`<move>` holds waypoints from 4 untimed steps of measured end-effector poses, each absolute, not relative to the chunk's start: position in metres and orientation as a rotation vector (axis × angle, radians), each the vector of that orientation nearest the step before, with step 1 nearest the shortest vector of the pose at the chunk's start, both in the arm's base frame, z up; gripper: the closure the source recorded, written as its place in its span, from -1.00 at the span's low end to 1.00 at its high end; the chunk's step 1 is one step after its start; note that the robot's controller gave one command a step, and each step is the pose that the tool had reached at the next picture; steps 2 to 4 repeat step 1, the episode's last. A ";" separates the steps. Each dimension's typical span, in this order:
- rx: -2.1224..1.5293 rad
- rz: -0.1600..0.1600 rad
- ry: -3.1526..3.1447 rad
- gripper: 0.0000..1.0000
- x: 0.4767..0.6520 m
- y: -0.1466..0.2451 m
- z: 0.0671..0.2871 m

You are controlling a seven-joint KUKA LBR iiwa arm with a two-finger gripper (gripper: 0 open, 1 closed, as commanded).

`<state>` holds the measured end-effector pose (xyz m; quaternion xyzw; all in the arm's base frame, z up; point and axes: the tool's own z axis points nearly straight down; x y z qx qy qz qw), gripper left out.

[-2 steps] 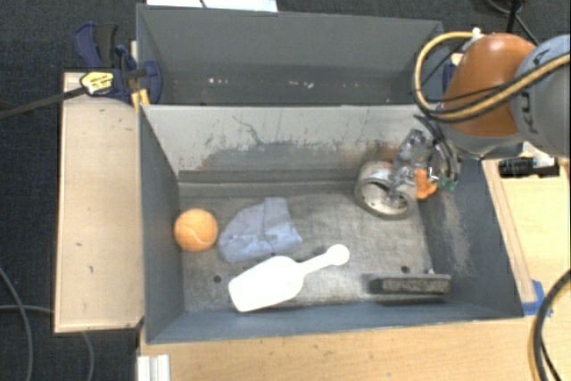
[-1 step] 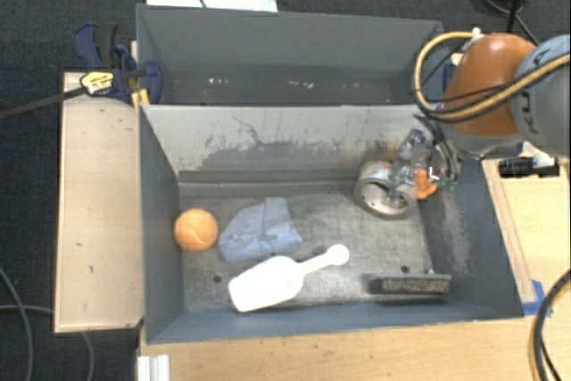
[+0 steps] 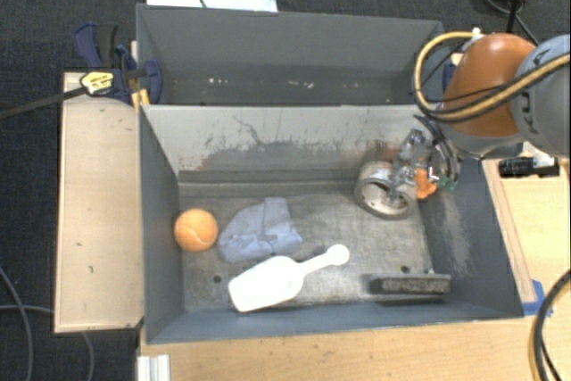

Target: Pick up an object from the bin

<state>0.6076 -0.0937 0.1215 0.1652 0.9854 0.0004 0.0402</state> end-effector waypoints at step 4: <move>0.505 0.001 3.019 1.00 0.608 -0.094 0.121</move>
Offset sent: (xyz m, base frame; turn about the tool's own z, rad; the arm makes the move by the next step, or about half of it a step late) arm -0.0194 0.0148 0.1337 0.0162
